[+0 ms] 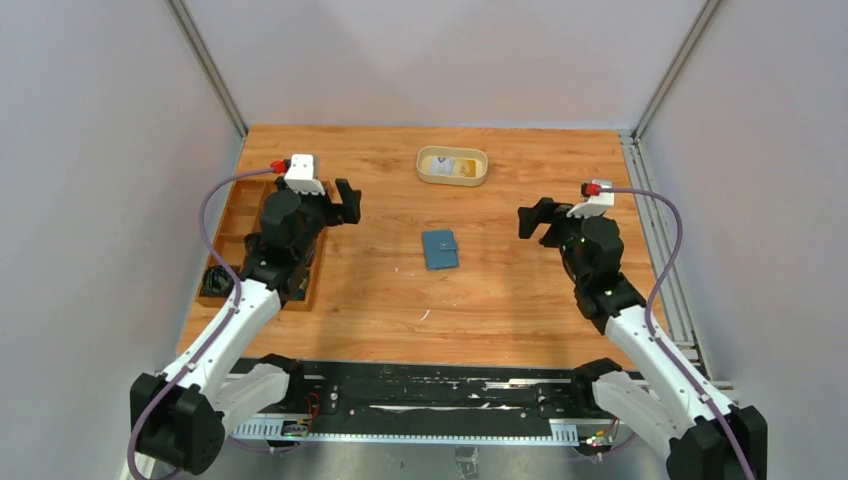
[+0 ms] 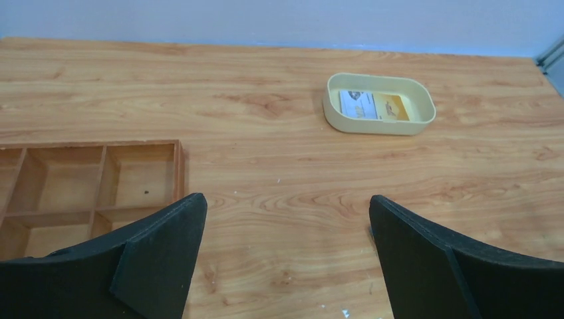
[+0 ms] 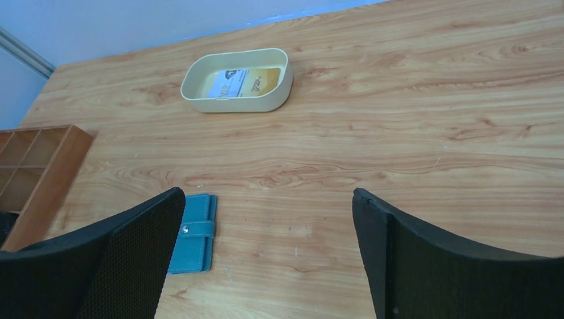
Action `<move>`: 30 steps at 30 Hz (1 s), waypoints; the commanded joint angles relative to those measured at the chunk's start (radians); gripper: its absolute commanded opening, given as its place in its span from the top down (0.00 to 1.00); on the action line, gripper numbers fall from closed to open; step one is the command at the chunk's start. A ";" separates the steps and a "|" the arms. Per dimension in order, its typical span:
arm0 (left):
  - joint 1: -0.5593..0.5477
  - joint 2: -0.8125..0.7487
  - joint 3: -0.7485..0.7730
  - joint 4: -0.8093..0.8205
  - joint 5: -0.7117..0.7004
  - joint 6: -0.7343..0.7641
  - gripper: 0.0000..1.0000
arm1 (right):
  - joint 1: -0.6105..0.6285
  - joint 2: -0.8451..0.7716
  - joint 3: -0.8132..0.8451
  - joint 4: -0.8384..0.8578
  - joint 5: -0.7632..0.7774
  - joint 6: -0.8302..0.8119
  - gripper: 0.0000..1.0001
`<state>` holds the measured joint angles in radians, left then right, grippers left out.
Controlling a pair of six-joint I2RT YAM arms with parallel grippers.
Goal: Take the credit cards out of the card holder
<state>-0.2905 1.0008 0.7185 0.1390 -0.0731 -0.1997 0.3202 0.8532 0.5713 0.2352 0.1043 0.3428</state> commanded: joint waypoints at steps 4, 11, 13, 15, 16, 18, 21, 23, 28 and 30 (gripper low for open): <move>-0.004 0.009 0.025 0.031 -0.005 -0.023 0.00 | -0.009 -0.062 -0.093 0.079 -0.061 -0.013 0.00; -0.023 0.196 0.143 0.031 0.078 -0.016 0.01 | -0.007 0.051 0.035 -0.140 -0.140 -0.051 0.12; -0.050 0.284 0.211 0.010 0.007 -0.010 0.03 | -0.006 0.030 0.021 -0.137 -0.140 -0.042 0.12; -0.065 0.402 0.335 -0.044 -0.038 -0.012 0.04 | -0.006 -0.006 0.011 -0.146 -0.151 -0.039 0.12; -0.067 0.469 0.391 -0.071 -0.051 -0.019 0.04 | -0.003 -0.025 0.008 -0.160 -0.149 -0.038 0.13; -0.068 0.601 0.503 -0.121 -0.070 -0.044 0.04 | -0.004 -0.060 0.001 -0.193 -0.135 -0.050 0.14; -0.071 0.786 0.663 -0.172 -0.063 -0.076 0.04 | -0.004 -0.121 -0.019 -0.232 -0.112 -0.076 0.14; -0.076 0.900 0.781 -0.203 -0.055 -0.078 0.04 | -0.003 -0.148 -0.032 -0.275 -0.106 -0.083 0.14; -0.100 1.196 1.144 -0.360 -0.051 -0.068 0.07 | -0.004 -0.180 -0.048 -0.291 -0.120 -0.079 0.15; -0.111 1.263 1.221 -0.372 -0.054 -0.074 0.09 | -0.003 -0.178 -0.049 -0.289 -0.126 -0.080 0.16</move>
<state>-0.3721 2.1654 1.8034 -0.1169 -0.1207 -0.2657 0.3202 0.6819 0.5407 -0.0101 -0.0170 0.2817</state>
